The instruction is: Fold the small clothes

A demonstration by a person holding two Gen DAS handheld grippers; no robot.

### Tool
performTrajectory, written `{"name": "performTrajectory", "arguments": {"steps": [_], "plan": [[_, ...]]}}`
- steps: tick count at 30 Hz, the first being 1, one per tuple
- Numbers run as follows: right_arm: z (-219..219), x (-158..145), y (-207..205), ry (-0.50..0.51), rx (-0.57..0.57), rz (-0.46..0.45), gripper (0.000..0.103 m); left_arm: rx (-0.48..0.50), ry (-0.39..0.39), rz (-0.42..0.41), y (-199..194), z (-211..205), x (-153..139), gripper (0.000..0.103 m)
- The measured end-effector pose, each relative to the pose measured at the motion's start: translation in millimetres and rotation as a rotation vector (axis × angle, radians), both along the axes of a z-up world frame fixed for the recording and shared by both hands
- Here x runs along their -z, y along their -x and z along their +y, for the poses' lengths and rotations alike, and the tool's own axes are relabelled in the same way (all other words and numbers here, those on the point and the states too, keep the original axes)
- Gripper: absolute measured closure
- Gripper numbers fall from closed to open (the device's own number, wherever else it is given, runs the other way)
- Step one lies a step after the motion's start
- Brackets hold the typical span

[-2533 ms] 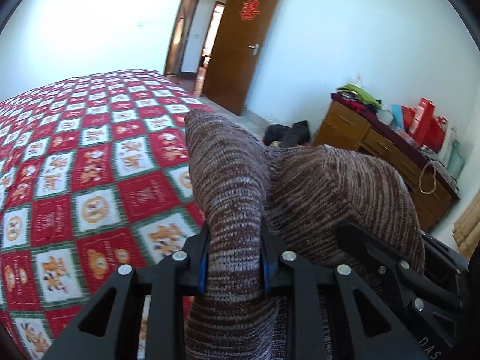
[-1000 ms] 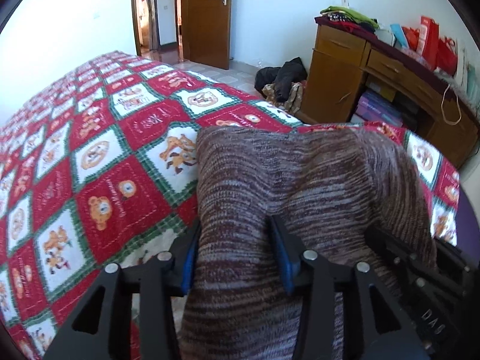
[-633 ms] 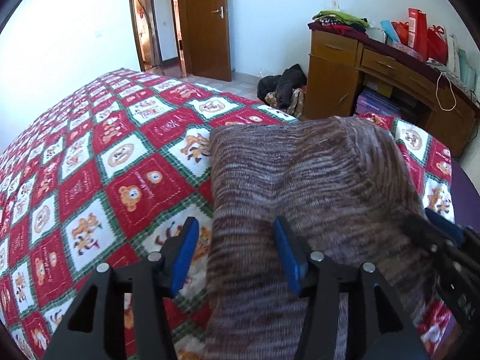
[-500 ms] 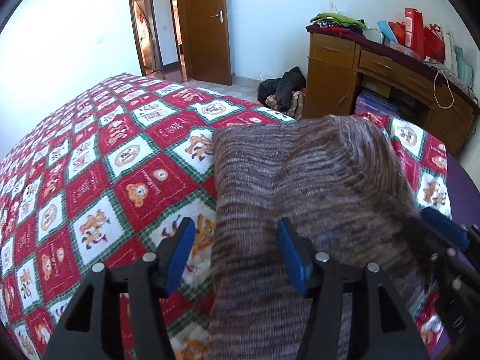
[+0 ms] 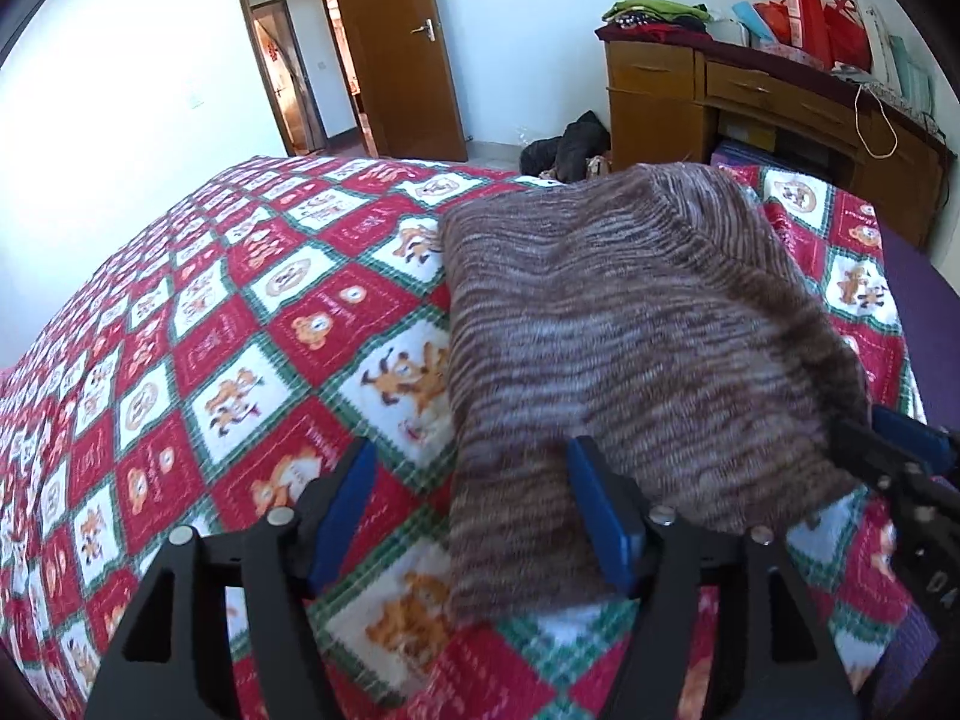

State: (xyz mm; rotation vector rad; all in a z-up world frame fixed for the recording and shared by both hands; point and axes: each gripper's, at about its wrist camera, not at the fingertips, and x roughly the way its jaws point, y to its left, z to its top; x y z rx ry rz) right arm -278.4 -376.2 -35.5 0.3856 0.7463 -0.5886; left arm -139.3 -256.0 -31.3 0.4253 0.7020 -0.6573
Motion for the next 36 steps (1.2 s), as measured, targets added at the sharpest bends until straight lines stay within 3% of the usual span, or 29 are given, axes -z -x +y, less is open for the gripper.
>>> {"name": "performTrajectory", "arguments": {"steps": [6,8,9,13,16,22,25,36], "plan": [[33.3,-37.3,35.7,0.109,0.001,-0.122,0.072,-0.032,0.053,0.010,14.8,27.7,-11.4,0.030],[45.8,-53.2,43.5,0.166,-0.005,-0.177,0.072,-0.038,0.094,0.000,21.7,38.3,-19.3,0.022],[52.6,-60.9,47.3,0.198,-0.006,-0.205,0.067,-0.042,0.113,-0.009,24.6,43.1,-23.2,0.019],[75.6,-87.8,66.7,0.314,-0.006,-0.332,0.029,-0.081,0.187,-0.104,44.6,64.5,-48.5,0.001],[88.1,-100.3,80.3,0.373,0.002,-0.408,0.028,-0.098,0.244,-0.180,61.1,78.4,-70.0,0.000],[102.5,-116.6,96.2,0.431,0.007,-0.486,0.023,-0.137,0.299,-0.223,78.7,91.9,-98.7,0.000],[109.0,-124.6,107.4,0.478,0.034,-0.533,0.015,-0.162,0.313,-0.255,87.6,97.0,-104.6,0.000],[118.1,-143.7,138.2,0.567,0.150,-0.642,0.010,-0.153,0.334,-0.343,110.5,100.5,-117.5,0.000]]}}
